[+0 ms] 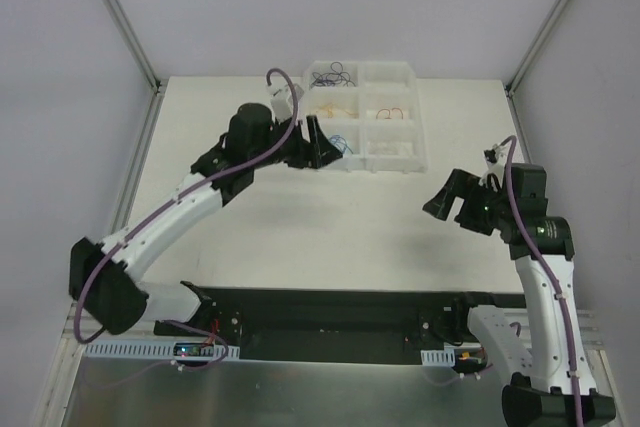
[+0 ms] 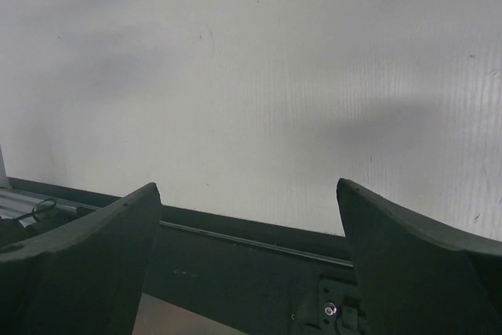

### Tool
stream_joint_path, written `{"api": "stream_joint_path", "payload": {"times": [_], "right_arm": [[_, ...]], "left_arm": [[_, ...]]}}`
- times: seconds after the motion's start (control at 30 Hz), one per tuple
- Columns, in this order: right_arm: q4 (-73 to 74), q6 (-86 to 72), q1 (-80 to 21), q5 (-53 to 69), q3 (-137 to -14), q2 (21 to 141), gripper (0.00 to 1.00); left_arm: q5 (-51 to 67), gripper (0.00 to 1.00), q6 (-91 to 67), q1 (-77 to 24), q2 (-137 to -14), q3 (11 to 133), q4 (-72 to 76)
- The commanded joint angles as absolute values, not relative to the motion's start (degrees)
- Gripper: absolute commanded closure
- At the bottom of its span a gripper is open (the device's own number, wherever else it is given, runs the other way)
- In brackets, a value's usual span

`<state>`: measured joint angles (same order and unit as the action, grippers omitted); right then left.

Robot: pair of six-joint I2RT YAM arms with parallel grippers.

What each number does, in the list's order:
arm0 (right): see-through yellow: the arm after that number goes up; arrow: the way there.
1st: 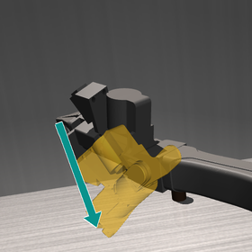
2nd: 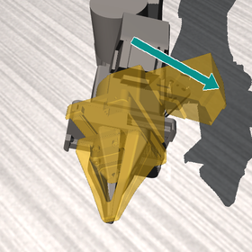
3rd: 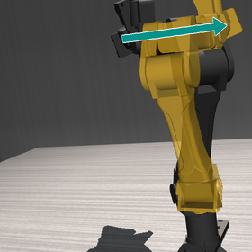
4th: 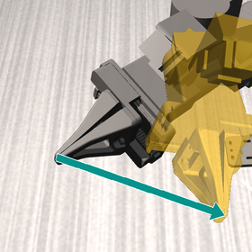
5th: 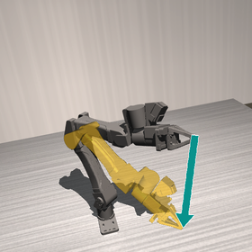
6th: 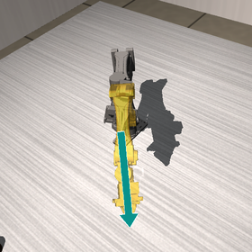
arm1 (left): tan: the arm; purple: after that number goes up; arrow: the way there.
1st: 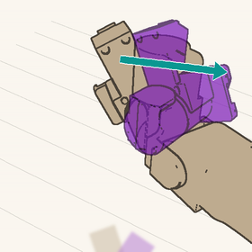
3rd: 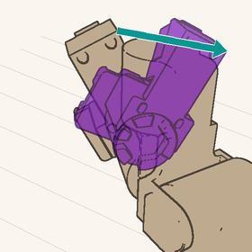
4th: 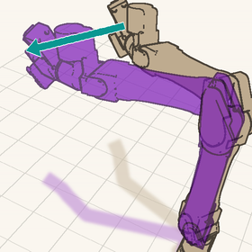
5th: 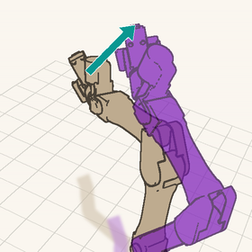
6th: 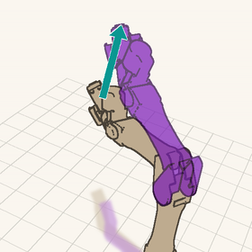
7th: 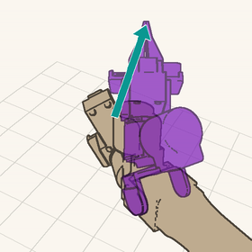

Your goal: Untangle the cables

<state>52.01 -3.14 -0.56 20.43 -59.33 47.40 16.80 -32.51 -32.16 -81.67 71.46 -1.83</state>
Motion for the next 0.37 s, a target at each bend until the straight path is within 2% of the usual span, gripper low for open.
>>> {"api": "stream_joint_path", "payload": {"times": [0.0,0.17,0.33], "right_arm": [[41.33,-7.28,-1.05,24.24,-49.68,39.48,0.04],[33.85,-11.42,-1.14,29.26,-37.38,30.43,0.04],[30.14,-13.88,-1.14,27.51,-28.75,18.39,0.04]], "left_arm": [[18.2,0.3,-31.63,-34.89,-67.27,57.25,-2.9],[12.93,0.22,-33.93,-35.6,-50.04,43.79,-2.81],[9.23,0.17,-37.35,-35.6,-43.6,38.15,-2.99]]}}
